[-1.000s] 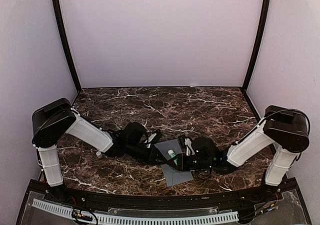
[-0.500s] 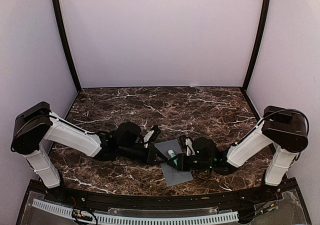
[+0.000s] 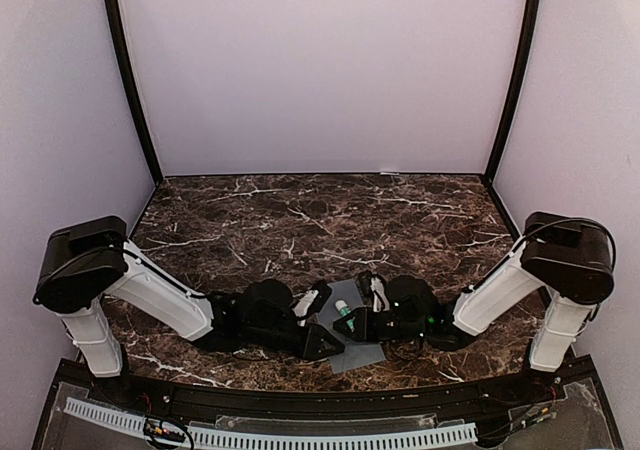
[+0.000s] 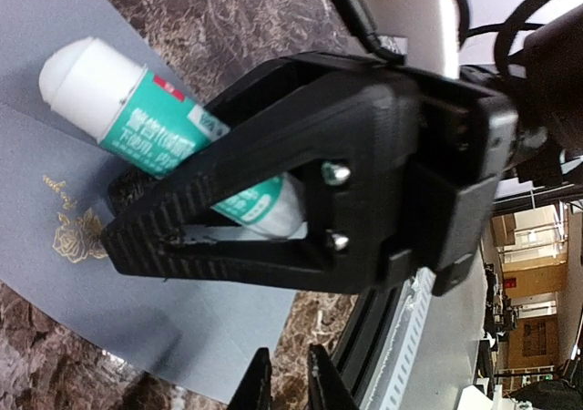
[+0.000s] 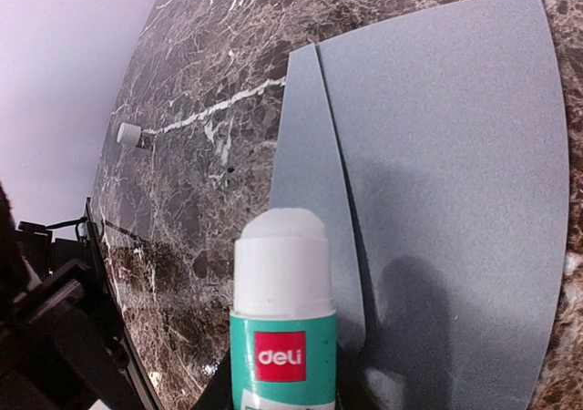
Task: Place the letter into the envelope and seal it
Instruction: Seal the envelope flap on the envelope.
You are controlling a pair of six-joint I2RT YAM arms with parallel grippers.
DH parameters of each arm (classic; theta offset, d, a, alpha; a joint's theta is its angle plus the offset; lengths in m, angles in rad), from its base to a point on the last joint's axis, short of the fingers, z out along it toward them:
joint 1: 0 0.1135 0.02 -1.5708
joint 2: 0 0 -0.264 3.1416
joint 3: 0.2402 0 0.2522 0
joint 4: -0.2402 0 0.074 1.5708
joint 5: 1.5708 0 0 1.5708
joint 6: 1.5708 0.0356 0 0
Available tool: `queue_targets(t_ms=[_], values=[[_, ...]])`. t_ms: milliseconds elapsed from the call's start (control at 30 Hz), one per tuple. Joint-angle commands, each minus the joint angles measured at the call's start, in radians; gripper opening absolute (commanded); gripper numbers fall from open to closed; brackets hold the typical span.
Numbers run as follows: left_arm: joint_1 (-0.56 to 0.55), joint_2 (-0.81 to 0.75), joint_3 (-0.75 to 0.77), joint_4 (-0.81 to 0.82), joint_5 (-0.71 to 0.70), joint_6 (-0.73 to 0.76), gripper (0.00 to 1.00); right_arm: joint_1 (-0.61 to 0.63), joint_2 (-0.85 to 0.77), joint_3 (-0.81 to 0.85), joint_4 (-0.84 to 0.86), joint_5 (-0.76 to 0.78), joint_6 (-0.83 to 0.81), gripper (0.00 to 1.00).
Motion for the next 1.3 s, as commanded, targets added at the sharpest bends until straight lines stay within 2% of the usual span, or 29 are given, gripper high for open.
queue_targets(t_ms=[0, 267, 633, 1267], values=[[-0.005, 0.064, 0.020, 0.071, 0.002, -0.012, 0.14, -0.006, 0.023, -0.008, 0.010, -0.018, 0.009, 0.00], [-0.005, 0.125, 0.018, 0.045, 0.006, -0.025, 0.10, -0.006, 0.024, -0.001, 0.010, -0.029, 0.008, 0.00], [-0.005, 0.096, -0.005, -0.094, -0.035, -0.031, 0.05, 0.027, -0.034, -0.020, -0.025, -0.043, 0.005, 0.00], [-0.005, 0.072, -0.015, -0.102, 0.000, -0.011, 0.05, 0.014, 0.025, 0.051, -0.079, 0.019, 0.002, 0.00]])
